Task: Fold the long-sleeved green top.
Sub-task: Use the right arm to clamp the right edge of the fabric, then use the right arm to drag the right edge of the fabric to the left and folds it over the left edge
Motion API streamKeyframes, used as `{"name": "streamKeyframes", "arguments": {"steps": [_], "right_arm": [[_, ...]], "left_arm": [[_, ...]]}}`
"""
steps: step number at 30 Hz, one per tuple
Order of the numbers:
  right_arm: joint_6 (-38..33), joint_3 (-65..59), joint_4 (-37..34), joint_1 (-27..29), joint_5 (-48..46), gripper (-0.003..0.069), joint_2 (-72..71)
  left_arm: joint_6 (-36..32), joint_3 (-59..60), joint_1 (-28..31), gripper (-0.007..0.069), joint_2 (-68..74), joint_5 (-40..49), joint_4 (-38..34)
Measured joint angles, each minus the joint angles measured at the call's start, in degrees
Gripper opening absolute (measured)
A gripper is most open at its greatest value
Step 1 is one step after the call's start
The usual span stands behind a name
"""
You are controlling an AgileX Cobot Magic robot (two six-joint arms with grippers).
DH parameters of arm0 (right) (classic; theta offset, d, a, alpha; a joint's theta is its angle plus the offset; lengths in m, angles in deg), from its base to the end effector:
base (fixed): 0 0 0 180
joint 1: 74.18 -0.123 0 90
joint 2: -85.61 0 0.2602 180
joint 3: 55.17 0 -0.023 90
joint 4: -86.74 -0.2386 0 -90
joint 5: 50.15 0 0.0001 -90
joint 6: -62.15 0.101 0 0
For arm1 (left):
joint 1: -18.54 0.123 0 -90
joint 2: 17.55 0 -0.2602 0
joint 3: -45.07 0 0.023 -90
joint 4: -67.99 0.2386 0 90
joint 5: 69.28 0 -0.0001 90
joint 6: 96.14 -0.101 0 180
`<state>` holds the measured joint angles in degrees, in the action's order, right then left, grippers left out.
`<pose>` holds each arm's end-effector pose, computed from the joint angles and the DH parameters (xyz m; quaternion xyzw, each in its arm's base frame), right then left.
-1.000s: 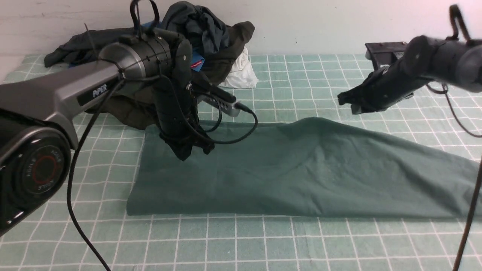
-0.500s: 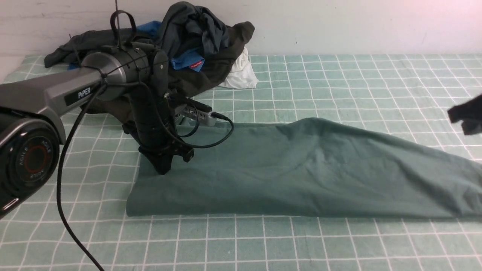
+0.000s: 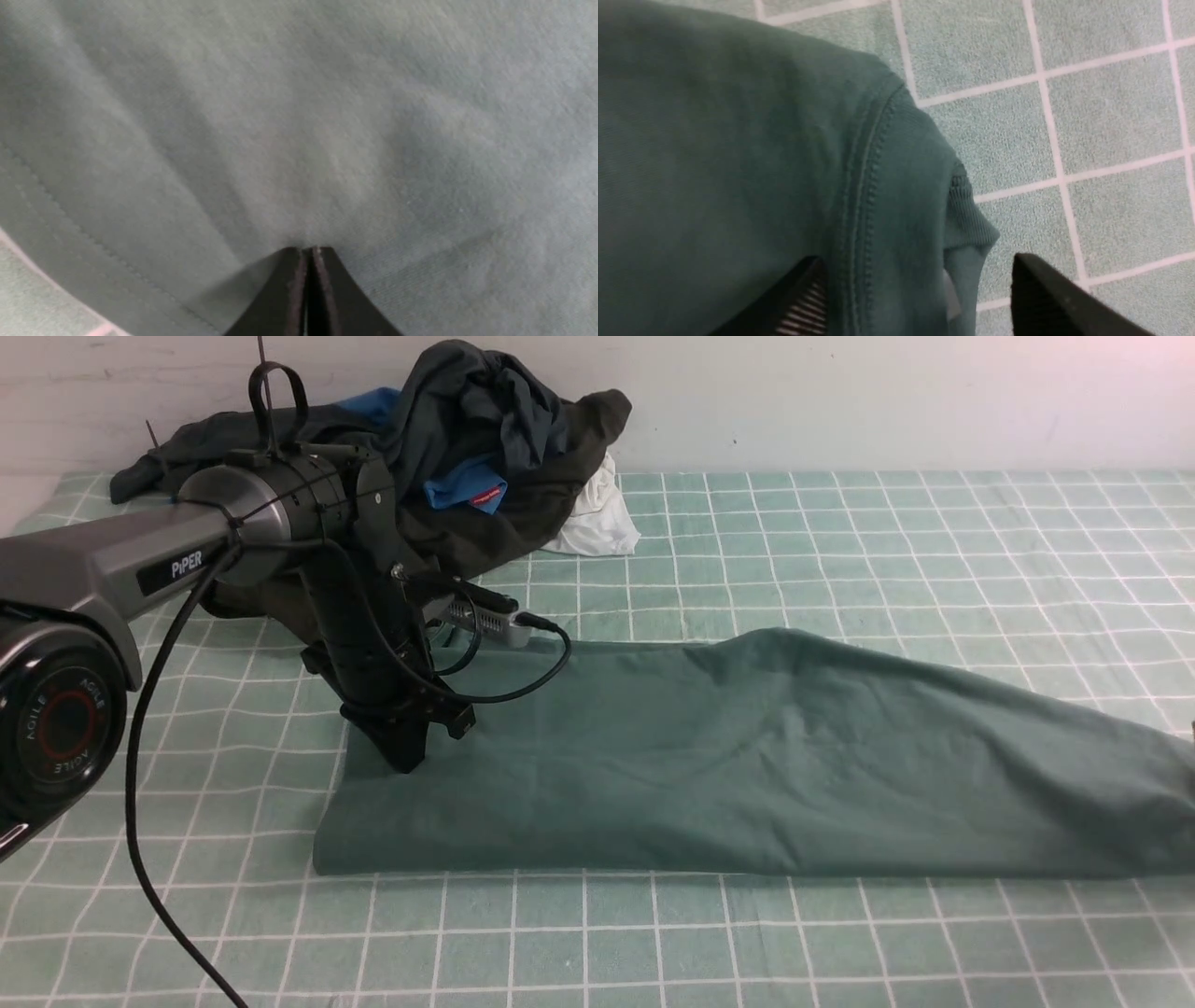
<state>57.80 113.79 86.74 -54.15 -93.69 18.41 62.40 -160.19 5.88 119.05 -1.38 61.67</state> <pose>0.3136 -0.1143 0.1505 0.1356 0.9847 -0.0232 0.1074 0.4086 -0.1023 0.1359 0.2734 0.9605 -0.0506 0.0105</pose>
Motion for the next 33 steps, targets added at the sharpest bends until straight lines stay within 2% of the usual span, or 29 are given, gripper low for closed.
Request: {"name": "streamKeyframes", "arguments": {"steps": [1, 2, 4, 9, 16, 17, 20, 22, 24, 25, 26, 27, 28, 33], "right_arm": [[0.23, 0.00, 0.00, 0.02, 0.10, 0.0527, 0.20], [1.75, 0.00, 0.91, 0.05, 0.79, 0.0574, 1.53], [3.40, 0.00, 1.97, 0.05, 1.46, 0.0609, 3.22], [4.35, 0.00, 1.70, 0.05, 2.31, 0.0598, 4.82], [2.63, 0.00, 1.37, -1.87, 2.39, 0.0370, 4.82], [1.87, 0.06, 1.37, -2.27, 2.44, 0.0277, 4.82], [1.36, 1.14, 1.89, -2.43, 1.18, 0.0096, 4.82], [1.36, 1.94, 2.90, -2.50, 0.25, 0.0048, 4.68], [2.50, 3.47, 7.54, -2.80, -2.49, 0.0024, 3.10], [2.73, 3.57, 7.54, -2.80, -2.73, 0.0024, 2.89], [5.56, 4.57, 12.19, -2.85, -4.27, 0.0024, 0.75], [5.88, 4.68, 12.77, -2.85, -4.42, 0.0024, 0.16], [8.64, 5.97, 17.95, -2.85, -5.47, 0.0023, -3.00], [9.45, 10.65, 20.47, -3.11, -7.10, 0.0022, -11.73]], "left_arm": [[0.00, 0.00, 0.00, -0.0003, 0.00, 0.00, 0.00], [-0.32, 0.00, 0.00, -0.0003, 0.00, 0.00, -0.04], [-0.52, 0.00, 0.00, -0.0003, 0.00, 0.00, -0.04], [-0.80, 0.00, 0.00, -0.0003, 0.00, 0.00, -0.10], [-0.89, 0.02, 0.00, -0.0003, 0.00, 0.00, -0.15], [-0.94, 0.02, 0.00, -0.0003, 0.00, 0.00, -0.15], [-0.96, 0.02, 0.00, -0.0003, 0.00, 0.00, -0.15], [-1.01, 0.02, 0.00, -0.0003, -0.12, 0.00, -0.15], [-1.01, 0.26, 0.00, -0.0003, -0.64, 0.18, -0.94], [-1.06, 0.26, 0.00, -0.0003, -0.71, 0.24, -1.06], [-1.14, 0.63, -0.05, -0.0003, -1.60, 1.04, -1.50], [-1.18, 0.63, -0.06, -0.0003, -1.93, 1.11, -1.50], [-1.25, 0.70, -0.06, -0.0003, -3.44, 1.31, -1.55], [-1.34, 0.70, 0.07, -0.0003, -9.03, 1.36, 0.06]]}}
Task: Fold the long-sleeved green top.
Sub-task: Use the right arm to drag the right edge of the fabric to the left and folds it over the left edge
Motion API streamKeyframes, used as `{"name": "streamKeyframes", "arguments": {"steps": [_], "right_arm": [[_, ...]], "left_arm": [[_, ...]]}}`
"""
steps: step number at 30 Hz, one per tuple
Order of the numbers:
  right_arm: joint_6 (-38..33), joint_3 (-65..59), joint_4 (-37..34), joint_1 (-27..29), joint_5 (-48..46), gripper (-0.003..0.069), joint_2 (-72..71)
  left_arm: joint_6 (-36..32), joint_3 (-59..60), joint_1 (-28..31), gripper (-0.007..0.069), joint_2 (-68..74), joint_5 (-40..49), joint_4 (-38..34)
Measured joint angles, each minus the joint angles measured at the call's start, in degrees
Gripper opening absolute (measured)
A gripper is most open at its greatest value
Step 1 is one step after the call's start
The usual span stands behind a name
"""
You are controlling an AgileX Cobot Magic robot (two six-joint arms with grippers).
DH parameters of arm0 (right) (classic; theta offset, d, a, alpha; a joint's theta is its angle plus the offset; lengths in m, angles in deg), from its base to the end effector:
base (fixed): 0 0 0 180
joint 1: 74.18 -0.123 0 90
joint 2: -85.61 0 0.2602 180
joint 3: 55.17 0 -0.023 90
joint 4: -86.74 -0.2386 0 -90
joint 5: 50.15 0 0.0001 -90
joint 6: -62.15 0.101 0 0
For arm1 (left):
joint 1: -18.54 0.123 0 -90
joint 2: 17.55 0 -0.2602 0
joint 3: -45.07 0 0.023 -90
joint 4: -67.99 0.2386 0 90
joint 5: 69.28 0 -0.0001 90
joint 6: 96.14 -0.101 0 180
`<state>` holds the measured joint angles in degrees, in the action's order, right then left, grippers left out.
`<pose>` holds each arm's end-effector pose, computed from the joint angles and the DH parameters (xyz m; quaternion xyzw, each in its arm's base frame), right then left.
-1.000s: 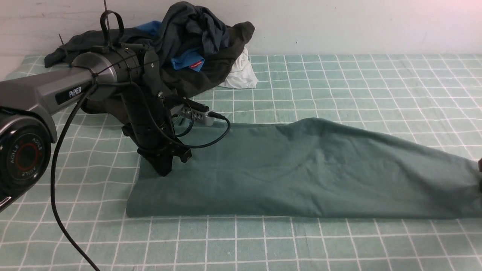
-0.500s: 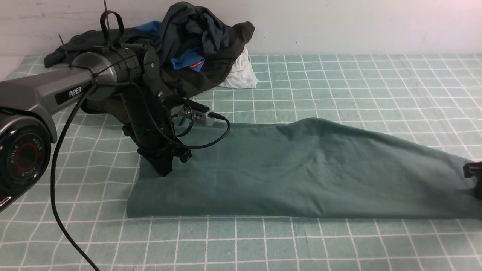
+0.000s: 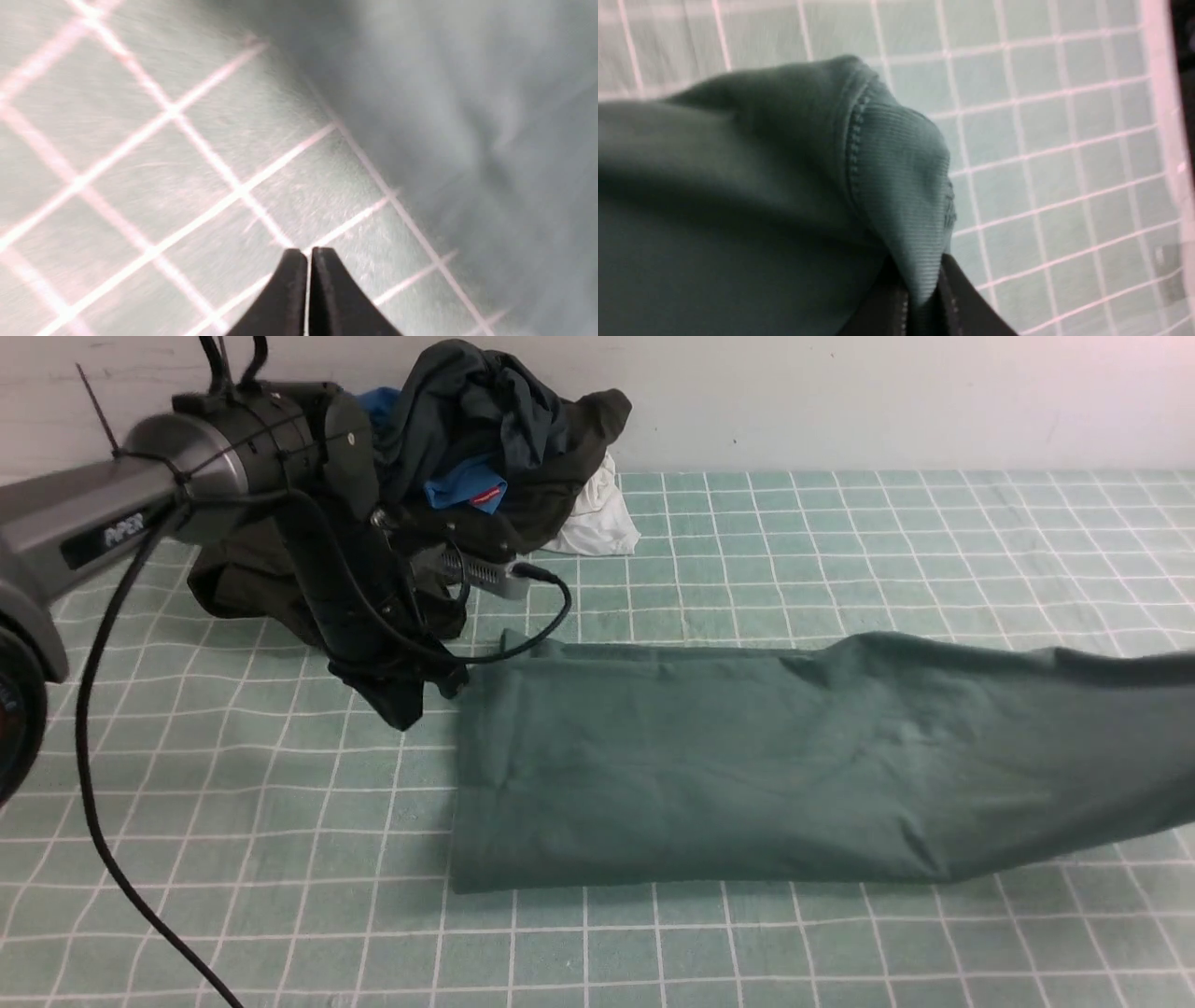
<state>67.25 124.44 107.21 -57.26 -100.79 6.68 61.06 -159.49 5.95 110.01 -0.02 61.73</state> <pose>0.3140 -0.1241 0.2690 0.1076 0.9520 -0.1841 0.2195 0.3978 -0.0994 0.1985 0.2877 0.9539 -0.0460 0.0718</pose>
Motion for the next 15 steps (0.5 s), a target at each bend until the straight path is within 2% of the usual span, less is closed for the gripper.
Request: {"name": "streamKeyframes", "arguments": {"steps": [4, 6, 9, 13, 15], "right_arm": [[-4.10, 5.36, -3.86, -2.88, -2.29, 0.0022, -4.31], [-8.98, 9.91, -8.90, -8.37, -5.29, 0.0022, -5.44], [-12.51, 12.98, -14.45, -16.25, -7.94, 0.0022, -4.67], [-13.68, 13.82, -19.21, -28.13, -8.69, 0.0022, -0.48], [-13.68, 13.88, -20.47, -30.81, -8.48, 0.0022, 1.06]], "left_arm": [[0.00, 0.00, 0.59, -0.0003, -2.34, 0.06, 0.24], [0.00, 0.00, 1.39, -0.0003, -3.52, -0.05, 0.44], [0.00, -0.07, 2.33, -0.0003, -3.96, -0.05, 0.51], [0.00, -0.11, 3.93, -0.0003, -4.14, 0.19, 0.51], [0.00, -0.11, 4.33, -0.0003, -4.26, 0.25, 0.51]]}}
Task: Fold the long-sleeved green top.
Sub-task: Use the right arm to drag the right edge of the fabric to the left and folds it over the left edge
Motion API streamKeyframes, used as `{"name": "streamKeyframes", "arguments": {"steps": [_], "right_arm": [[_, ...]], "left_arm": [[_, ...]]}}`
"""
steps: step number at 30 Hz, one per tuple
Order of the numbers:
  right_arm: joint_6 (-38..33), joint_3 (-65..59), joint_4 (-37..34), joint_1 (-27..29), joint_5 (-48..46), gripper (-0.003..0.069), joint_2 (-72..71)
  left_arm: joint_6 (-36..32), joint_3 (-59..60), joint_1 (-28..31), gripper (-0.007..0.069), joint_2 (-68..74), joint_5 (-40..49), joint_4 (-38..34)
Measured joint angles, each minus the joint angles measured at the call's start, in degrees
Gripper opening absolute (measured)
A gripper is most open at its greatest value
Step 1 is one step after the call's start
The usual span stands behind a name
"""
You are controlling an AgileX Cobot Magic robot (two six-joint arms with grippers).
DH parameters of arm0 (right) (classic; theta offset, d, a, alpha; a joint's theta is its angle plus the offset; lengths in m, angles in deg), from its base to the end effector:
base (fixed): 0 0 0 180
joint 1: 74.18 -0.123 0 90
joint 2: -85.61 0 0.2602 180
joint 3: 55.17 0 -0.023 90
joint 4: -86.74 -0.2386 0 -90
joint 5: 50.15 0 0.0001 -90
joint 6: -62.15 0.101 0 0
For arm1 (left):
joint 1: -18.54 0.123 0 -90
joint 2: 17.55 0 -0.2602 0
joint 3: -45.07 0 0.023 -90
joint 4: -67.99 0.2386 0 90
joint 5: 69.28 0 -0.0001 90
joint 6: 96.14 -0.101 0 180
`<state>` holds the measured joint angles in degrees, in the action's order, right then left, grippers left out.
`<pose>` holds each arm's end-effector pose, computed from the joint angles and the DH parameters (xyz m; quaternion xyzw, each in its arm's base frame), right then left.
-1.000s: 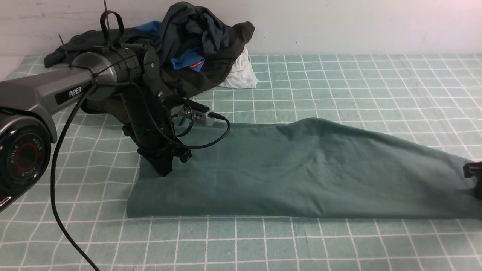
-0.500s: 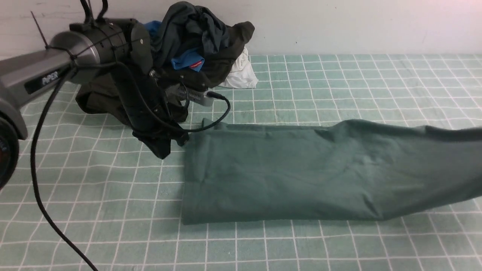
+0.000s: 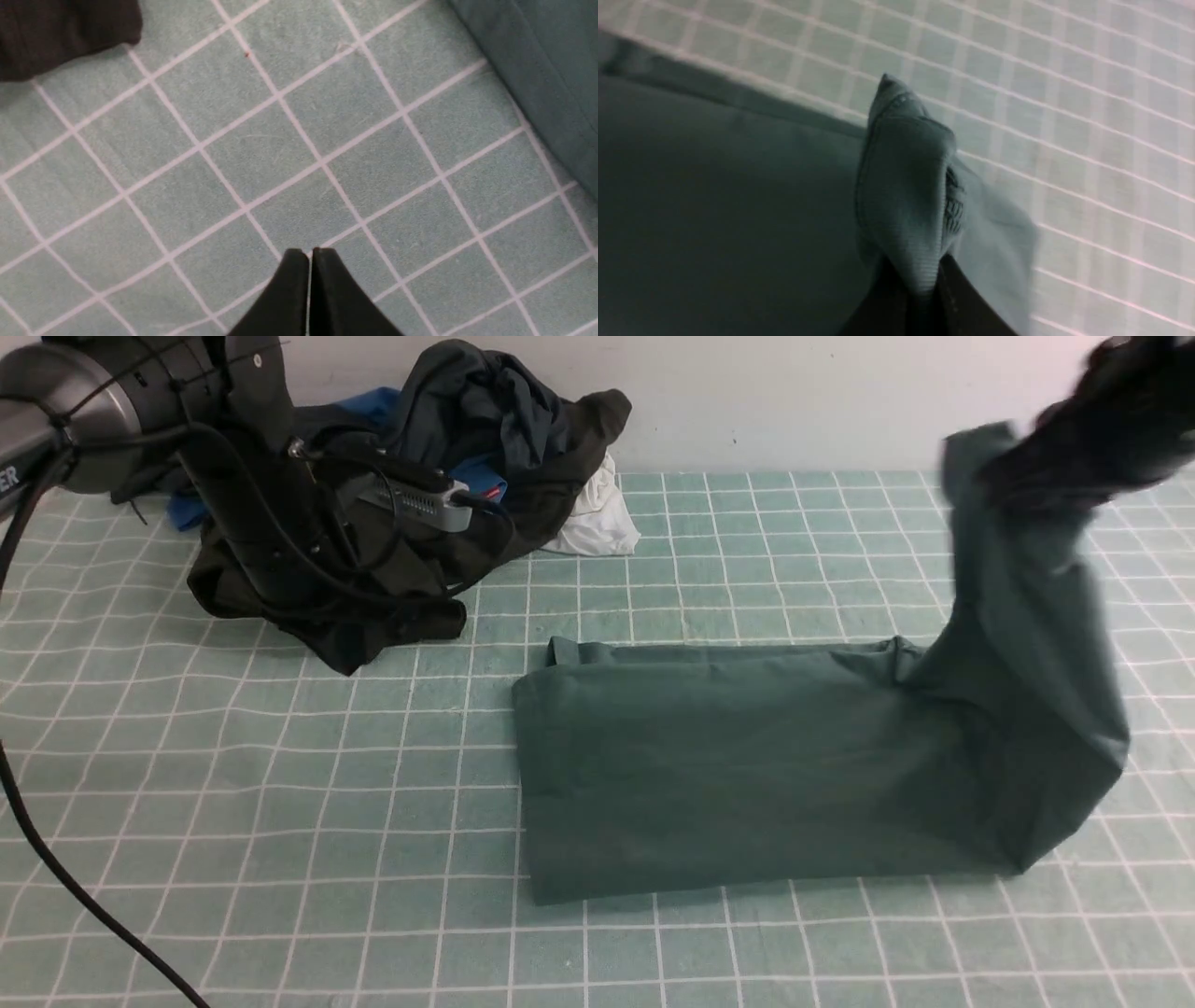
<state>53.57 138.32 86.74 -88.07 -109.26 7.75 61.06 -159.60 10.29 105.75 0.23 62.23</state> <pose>0.3364 0.0832 0.3205 -0.1872 0.9423 0.0129 0.2774 0.3974 -0.0672 0.2290 0.2537 0.9605 -0.0352 0.1085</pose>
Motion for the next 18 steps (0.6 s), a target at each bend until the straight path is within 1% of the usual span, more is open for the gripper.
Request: {"name": "streamKeyframes", "arguments": {"steps": [1, 3, 5, 6, 8, 11, 14, 17, 18], "right_arm": [[0.00, 0.00, -0.98, -3.41, 0.96, 0.0022, 2.00], [0.00, 0.00, -3.72, -7.89, 3.67, 0.0022, 6.19], [0.00, 0.00, -6.45, -11.07, 6.85, 0.0022, 9.46], [0.00, 0.00, -6.73, -11.35, 7.18, 0.0022, 9.46], [0.00, 0.00, -9.83, -13.98, 10.94, 0.0022, 12.68], [0.00, 0.31, -11.40, -14.79, 12.47, 0.0022, 14.15], [0.00, 1.46, -11.52, -14.79, 12.79, 0.0022, 14.32], [0.00, 2.99, -13.63, -14.74, 13.74, 0.0022, 14.32], [-0.31, 3.19, -16.19, -14.86, 13.98, 0.0022, 14.52]], "left_arm": [[0.00, 0.00, 0.65, -0.0003, -0.16, 0.11, 0.06], [0.00, 0.00, 1.52, -0.0003, -0.74, 0.43, 0.06], [0.00, 0.00, 2.13, -0.0003, -1.33, 0.71, 0.06], [0.00, 0.00, 2.20, -0.0003, -1.41, 0.71, 0.06], [0.00, 0.00, 2.65, -0.0003, -2.21, 0.83, 0.00], [0.00, 0.00, 2.65, -0.0003, -2.98, 0.85, -0.20], [0.00, 0.00, 2.65, -0.0003, -3.26, 0.90, -0.74], [0.00, 0.00, 2.65, -0.0003, -3.26, 0.96, -1.02], [0.00, 0.00, 2.65, -0.0003, -3.26, 0.96, -1.02]]}}
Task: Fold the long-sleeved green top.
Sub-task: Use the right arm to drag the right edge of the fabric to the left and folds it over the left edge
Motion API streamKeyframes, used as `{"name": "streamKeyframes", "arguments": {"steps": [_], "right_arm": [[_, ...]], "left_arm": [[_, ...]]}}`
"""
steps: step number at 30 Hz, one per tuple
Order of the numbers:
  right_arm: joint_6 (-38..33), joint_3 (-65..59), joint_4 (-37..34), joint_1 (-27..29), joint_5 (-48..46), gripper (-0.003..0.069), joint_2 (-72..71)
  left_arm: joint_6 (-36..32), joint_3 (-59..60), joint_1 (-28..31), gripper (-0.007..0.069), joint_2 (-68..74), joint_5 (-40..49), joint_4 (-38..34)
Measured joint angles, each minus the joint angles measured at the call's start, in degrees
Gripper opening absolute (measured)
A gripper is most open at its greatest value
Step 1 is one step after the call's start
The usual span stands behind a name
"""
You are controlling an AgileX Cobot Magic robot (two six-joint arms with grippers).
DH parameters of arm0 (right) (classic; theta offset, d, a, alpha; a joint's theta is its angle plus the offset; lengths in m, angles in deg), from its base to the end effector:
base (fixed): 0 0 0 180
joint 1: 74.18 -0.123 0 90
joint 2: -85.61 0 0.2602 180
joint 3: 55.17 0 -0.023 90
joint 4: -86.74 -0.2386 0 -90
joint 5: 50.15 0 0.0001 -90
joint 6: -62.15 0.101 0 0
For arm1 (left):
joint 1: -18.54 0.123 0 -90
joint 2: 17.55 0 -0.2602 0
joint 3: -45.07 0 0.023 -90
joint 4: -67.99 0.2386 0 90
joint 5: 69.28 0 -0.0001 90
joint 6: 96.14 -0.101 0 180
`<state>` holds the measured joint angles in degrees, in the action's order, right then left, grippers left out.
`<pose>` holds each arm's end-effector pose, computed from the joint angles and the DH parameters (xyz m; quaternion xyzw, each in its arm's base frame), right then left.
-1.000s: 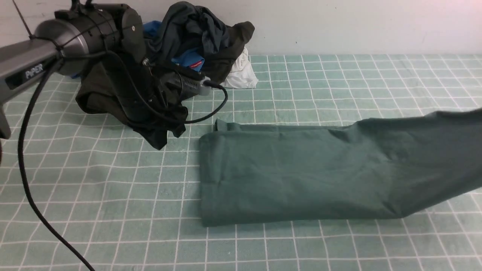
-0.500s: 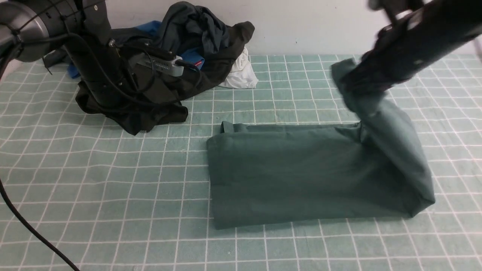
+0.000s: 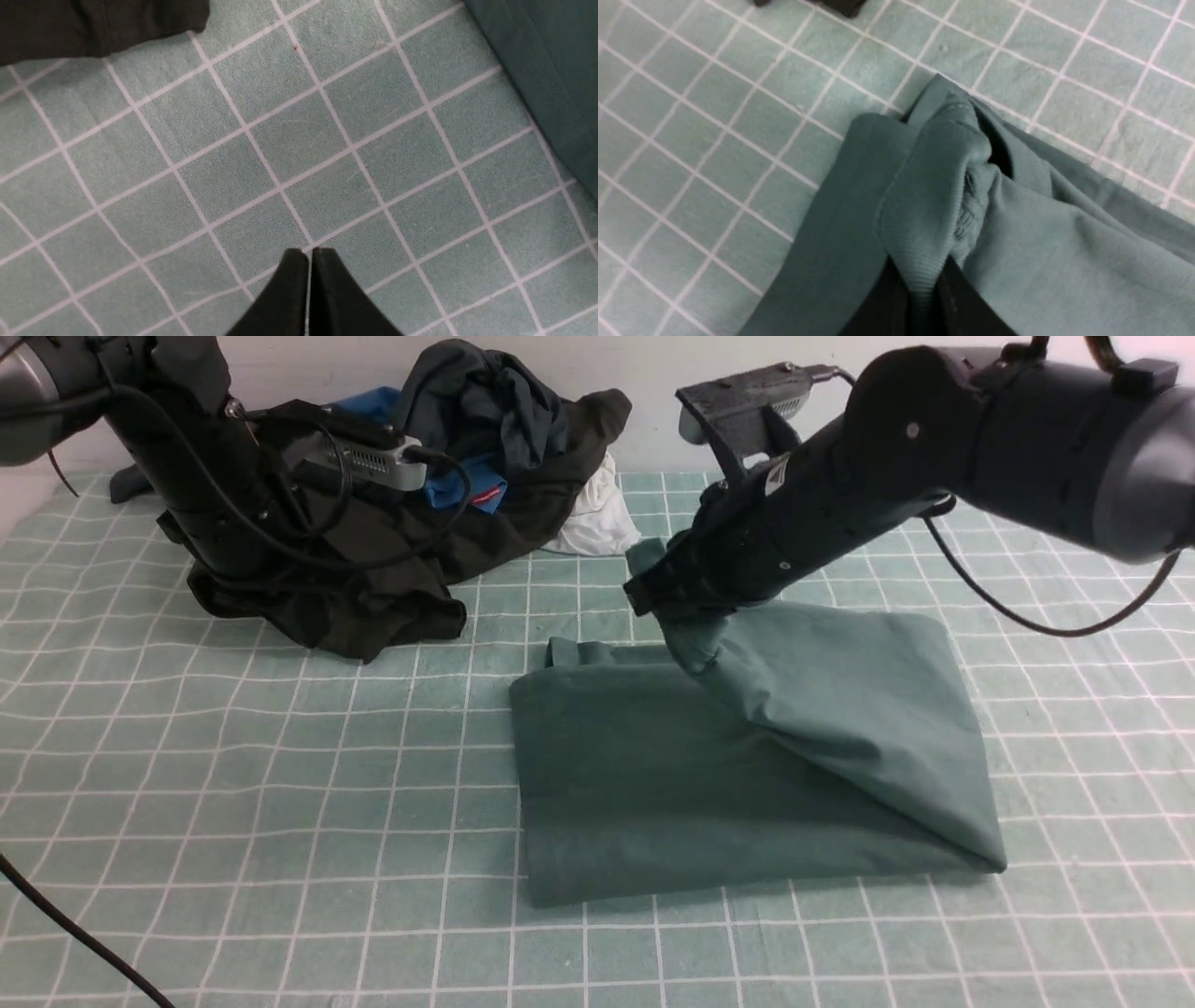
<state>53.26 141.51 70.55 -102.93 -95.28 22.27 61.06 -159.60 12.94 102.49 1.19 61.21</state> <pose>0.3533 0.2166 0.2567 -0.2433 0.9149 0.1743 0.2708 0.3917 -0.0497 0.2515 0.2307 0.9635 -0.0387 0.1303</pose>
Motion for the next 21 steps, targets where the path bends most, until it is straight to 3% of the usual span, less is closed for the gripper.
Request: {"name": "streamKeyframes", "arguments": {"steps": [8, 12, 13, 16, 19, 21], "right_arm": [[-8.46, 0.26, -15.23, -2.82, 0.77, 0.0041, 7.79], [-15.85, 0.41, -22.78, -3.22, 0.58, 0.0133, 9.62], [-16.25, 0.41, -23.07, -3.22, 0.49, 0.0140, 9.62], [-20.99, 4.14, -23.72, -1.51, -4.50, 0.0298, 8.47], [-21.32, 7.69, -20.57, 1.17, -10.60, 0.0376, 7.19], [-19.06, 10.80, -14.12, 4.79, -16.95, 0.0430, 5.47]], "left_arm": [[0.00, 0.00, 0.00, -0.0003, 0.00, 0.00, -0.04], [0.00, 0.00, 0.00, -0.0003, 0.00, 0.00, -0.19], [0.00, 0.00, 0.00, -0.0003, 0.00, 0.00, -0.18], [0.00, 0.00, -0.08, -0.0003, 0.00, 0.04, -2.05], [-0.51, 0.00, -0.58, -0.0003, 0.00, 0.04, -3.50], [-1.81, 0.00, -2.54, -0.0003, 0.00, 0.04, -5.06]]}}
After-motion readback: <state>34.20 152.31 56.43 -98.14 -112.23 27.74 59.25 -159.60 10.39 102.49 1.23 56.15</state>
